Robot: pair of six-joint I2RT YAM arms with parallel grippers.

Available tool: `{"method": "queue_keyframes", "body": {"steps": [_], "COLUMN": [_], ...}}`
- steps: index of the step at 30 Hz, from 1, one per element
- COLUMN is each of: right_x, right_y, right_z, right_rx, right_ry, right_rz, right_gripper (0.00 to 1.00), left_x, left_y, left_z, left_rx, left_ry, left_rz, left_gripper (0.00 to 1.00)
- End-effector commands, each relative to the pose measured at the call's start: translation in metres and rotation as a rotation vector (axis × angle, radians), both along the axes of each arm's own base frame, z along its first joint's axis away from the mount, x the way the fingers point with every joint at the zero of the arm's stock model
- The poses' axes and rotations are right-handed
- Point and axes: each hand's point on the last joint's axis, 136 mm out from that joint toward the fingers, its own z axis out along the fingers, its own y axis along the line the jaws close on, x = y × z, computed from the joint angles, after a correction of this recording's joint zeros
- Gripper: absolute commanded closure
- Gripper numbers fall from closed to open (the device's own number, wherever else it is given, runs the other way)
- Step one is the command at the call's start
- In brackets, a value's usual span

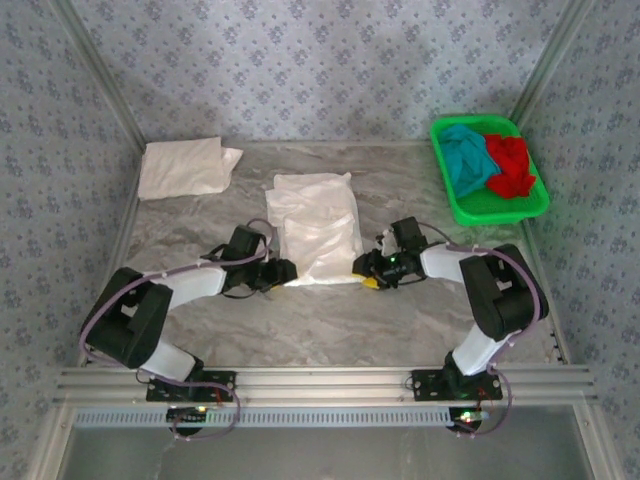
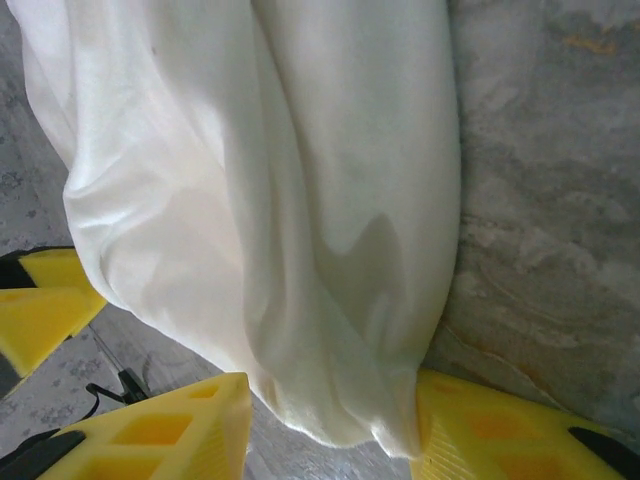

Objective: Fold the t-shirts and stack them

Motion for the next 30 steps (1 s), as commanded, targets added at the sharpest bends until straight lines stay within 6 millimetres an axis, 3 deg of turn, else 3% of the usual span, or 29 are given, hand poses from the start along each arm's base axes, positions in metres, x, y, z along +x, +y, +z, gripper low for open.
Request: {"method": "queue_keyframes", "body": {"steps": [1, 5, 9, 20, 26, 30], "right_x": [0.012, 0.013, 0.012, 0.011, 0.008, -0.008], "right_y": [0.01, 0.014, 0.016, 0.017, 0.016, 0.019], "right_z": [0.004, 0.004, 0.002, 0.011, 0.03, 0.026], "right_rx": [0.019, 0.021, 0.017, 0.018, 0.02, 0.005], "right_ry": [-0.016, -0.02, -0.02, -0.036, -0.062, -0.037], "right_rz": [-0.003, -0.003, -0.003, 0.011, 0.02, 0.041], "right_gripper": [0.57, 0.65, 0.73, 0.91, 1.0, 1.0], "left_x": [0.007, 0.01, 0.015, 0.019, 0.02, 0.006], "left_y": [-0.003, -0.006, -0.009, 0.004, 0.02, 0.02], "left_z": [-0.004, -0.01, -0.01, -0.004, 0.027, 0.02], "left_rx": [-0.006, -0.007, -0.01, 0.036, 0.102, 0.09], "left_ry": [-0.024, -0.017, -0.027, -0.033, -0.093, -0.068], "left_rz": [-0.007, -0.011, -0.012, 0.003, 0.015, -0.01], "left_gripper": [0.49, 0.51, 0.59, 1.0, 1.0, 1.0]}}
